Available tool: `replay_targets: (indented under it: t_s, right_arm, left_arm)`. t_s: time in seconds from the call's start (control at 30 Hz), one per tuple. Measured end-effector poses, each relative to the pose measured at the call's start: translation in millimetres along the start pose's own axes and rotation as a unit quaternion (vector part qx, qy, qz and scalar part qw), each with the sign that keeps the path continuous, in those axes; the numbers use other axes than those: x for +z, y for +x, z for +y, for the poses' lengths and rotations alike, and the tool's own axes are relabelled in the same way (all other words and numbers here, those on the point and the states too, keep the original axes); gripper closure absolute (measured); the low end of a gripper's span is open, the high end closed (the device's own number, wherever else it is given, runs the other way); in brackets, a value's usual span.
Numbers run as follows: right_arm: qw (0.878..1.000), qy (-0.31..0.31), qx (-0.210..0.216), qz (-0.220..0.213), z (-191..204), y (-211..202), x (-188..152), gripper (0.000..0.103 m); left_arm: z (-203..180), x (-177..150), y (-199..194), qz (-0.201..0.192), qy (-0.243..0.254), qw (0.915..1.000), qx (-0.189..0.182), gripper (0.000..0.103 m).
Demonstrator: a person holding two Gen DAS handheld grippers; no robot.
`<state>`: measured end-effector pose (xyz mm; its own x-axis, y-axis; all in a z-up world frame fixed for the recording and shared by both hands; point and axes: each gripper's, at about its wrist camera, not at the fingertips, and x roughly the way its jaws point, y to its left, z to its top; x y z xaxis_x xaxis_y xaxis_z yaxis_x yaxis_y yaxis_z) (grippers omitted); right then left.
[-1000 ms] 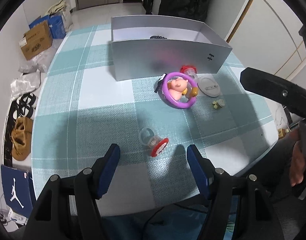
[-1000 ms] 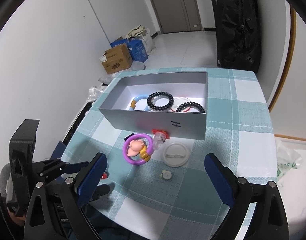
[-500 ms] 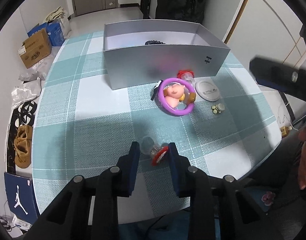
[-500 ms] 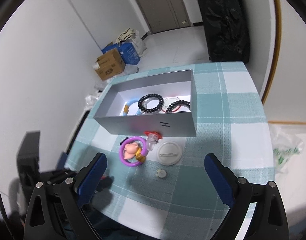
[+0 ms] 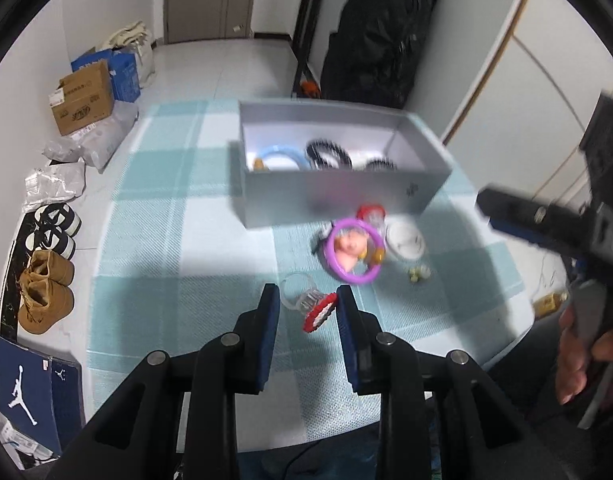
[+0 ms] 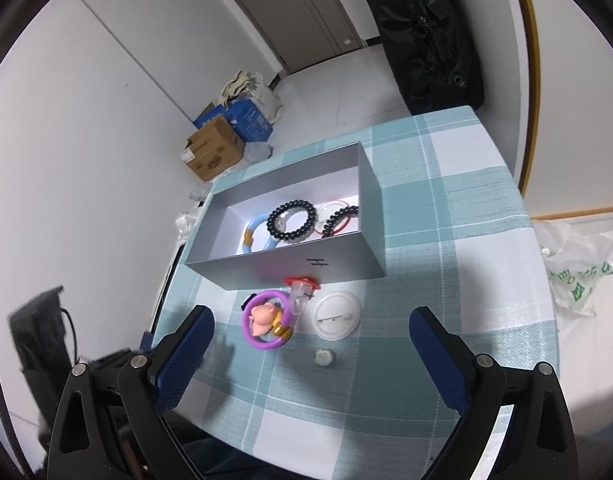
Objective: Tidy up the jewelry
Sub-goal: 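Grasp the clear-and-red pacifier item with the left tool, then lift the pacifier item with the left tool while the right tool grasps the purple doll ring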
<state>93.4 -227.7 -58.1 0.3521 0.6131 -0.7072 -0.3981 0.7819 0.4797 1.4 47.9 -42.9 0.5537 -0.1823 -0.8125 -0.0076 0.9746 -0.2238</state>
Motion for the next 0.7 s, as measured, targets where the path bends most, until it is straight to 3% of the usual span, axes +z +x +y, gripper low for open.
replay_targets:
  t_s: [0.33, 0.47, 0.7]
  right_arm:
    - [0.997, -0.062, -0.004, 0.037, 30.2, 29.3, -7.5, 0.004]
    - [0.995, -0.087, -0.002, 0.044, 44.7, 40.9, -9.7, 0.005]
    - [0.991, -0.119, -0.021, 0.059, 61.4, 66.1, -13.9, 0.005]
  left_arm:
    - [19.6, 18.8, -19.3, -0.052, -0.049, 0.9969, -0.032, 0.080]
    - [27.4, 24.2, -28.4, -0.076, -0.050, 0.9955, -0.026, 0.080]
    - [44.0, 27.8, -32.8, -0.085, -0.077, 0.9928, -0.036, 0.080]
